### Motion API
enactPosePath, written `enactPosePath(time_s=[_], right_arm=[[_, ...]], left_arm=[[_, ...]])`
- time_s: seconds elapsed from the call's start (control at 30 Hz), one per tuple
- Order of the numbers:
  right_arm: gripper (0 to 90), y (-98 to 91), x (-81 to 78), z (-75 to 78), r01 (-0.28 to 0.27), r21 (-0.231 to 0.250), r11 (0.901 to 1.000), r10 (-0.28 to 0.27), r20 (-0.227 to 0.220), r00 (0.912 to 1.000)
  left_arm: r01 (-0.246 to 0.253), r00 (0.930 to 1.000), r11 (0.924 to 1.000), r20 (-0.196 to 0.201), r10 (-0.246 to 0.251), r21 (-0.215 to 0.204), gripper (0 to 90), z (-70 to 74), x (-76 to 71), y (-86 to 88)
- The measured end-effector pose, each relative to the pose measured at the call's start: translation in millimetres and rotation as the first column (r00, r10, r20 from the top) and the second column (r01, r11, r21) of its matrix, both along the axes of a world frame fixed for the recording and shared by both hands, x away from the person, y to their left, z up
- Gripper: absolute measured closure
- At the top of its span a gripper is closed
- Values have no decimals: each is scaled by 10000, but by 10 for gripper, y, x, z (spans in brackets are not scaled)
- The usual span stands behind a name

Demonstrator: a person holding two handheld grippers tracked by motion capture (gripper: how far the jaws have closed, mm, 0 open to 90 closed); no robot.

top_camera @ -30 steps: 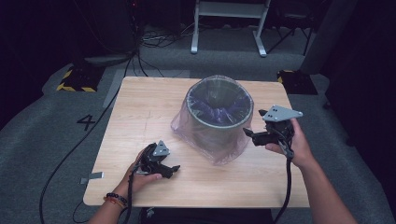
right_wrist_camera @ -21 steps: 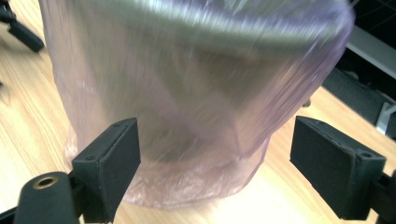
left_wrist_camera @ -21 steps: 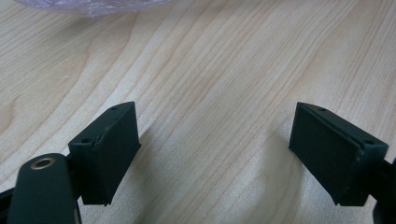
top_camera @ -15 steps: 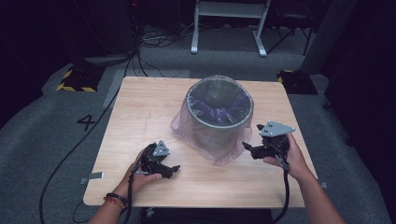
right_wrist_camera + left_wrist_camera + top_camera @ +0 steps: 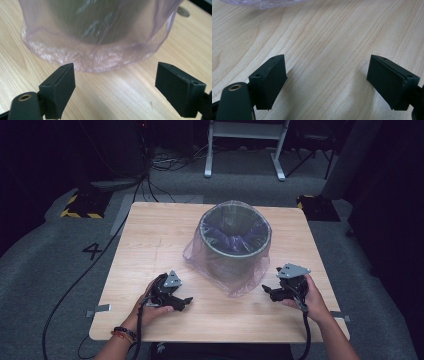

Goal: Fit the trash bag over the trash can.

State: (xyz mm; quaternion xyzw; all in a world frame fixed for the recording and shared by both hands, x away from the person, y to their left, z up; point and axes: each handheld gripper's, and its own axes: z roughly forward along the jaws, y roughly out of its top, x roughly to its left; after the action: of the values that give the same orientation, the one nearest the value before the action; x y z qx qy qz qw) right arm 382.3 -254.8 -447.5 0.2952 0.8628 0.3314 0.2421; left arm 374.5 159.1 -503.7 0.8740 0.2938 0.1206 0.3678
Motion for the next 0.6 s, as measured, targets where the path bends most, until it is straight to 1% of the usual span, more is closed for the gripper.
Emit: enactPosePath(time_s=[0.3, 0.53, 0.57, 0.6], right_arm=[[167, -94, -22, -228, 191, -229, 9996, -203, -537, 9984], [167, -181, -86, -403, 386, -495, 9980, -432, -960, 9944], [168, -197, -97, -417, 437, -457, 9980, -482, -1011, 9937], [170, -214, -107, -426, 480, -293, 9984, -508, -1036, 9933]], left_arm=[[7, 10000, 10000, 6, -7, 7, 157, 0, 1, 1], [12, 10000, 10000, 7, -12, 8, 157, 0, 1, 1], [2, 10000, 10000, -11, -2, -10, 157, 0, 0, 0], [1, 10000, 10000, 0, -1, 1, 157, 0, 0, 0]])
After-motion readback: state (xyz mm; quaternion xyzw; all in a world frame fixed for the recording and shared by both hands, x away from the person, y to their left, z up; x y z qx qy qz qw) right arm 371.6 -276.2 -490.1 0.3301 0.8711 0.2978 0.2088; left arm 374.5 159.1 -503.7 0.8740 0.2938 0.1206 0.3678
